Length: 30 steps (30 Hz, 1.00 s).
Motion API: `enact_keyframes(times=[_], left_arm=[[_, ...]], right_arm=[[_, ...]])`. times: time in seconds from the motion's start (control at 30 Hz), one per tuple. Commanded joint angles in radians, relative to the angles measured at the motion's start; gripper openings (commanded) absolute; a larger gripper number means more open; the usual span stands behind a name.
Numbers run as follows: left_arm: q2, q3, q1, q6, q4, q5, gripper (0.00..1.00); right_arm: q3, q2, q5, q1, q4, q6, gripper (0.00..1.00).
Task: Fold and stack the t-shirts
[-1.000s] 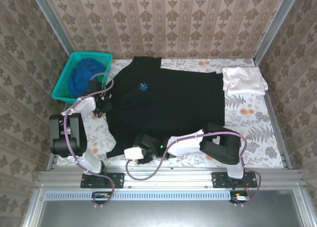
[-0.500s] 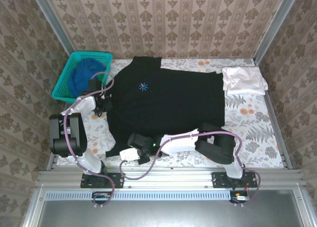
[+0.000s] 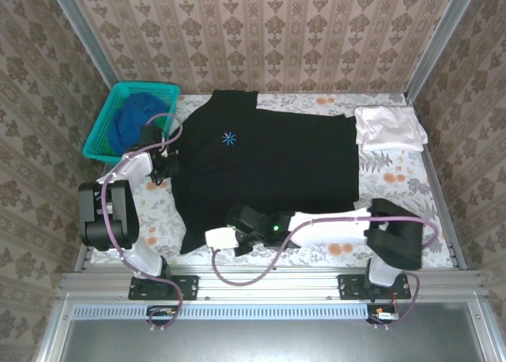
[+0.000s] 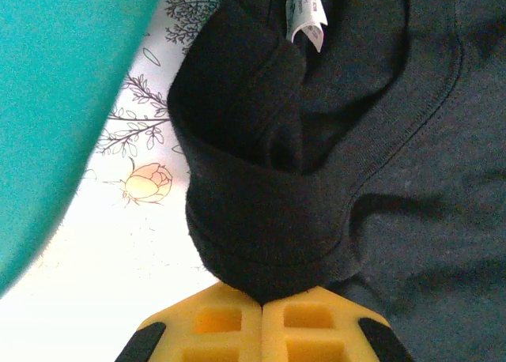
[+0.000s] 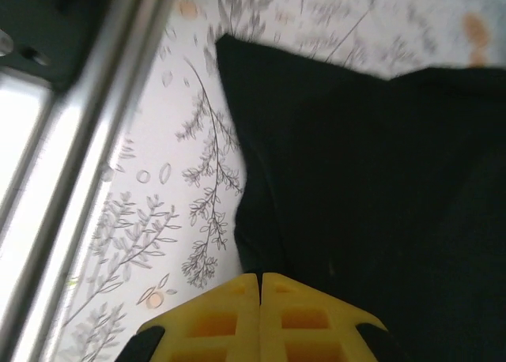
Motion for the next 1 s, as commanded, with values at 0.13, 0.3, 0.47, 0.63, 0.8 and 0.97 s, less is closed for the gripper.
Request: enact_keyframes(times=[0.13,0.3,0.47,0.63,0.8,0.97], left_arm=[[0.023,0.042,0.004,0.043,-0.021,0.013,0.18],[-0.026,0.012,-0.021,0.041,-0.036,0.005,0.45],[-0.221,-0.069,-0.052,-0.011,-0.126,-0.078,0.64],[-0.536,-0.226,-0.192,-0.178,-0.262,-0.184,0.67],[-0.73,-0.353,-0.519,-0.396,-0.376,-0.252,0.67],[-0.673,-0.349,-0.868,-0.505,-0.432,-0.239,0.67]], right_arm=[[-0.144,-0.137,-0.108,-0.015,0.062,0.043,0.0],[-0.128,-0.064,-0.062,-0.037,0.061,0.084,0.39],[-0.124,-0.141,0.037,-0.043,0.02,0.197,0.48],[-0.239,-0.415,0.393,-0.134,-0.027,0.564,0.83],[-0.223,-0.555,0.404,-0.608,-0.628,1.266,0.84],[-0.337,-0.604,0.232,-0.883,-0.744,1.393,0.81]])
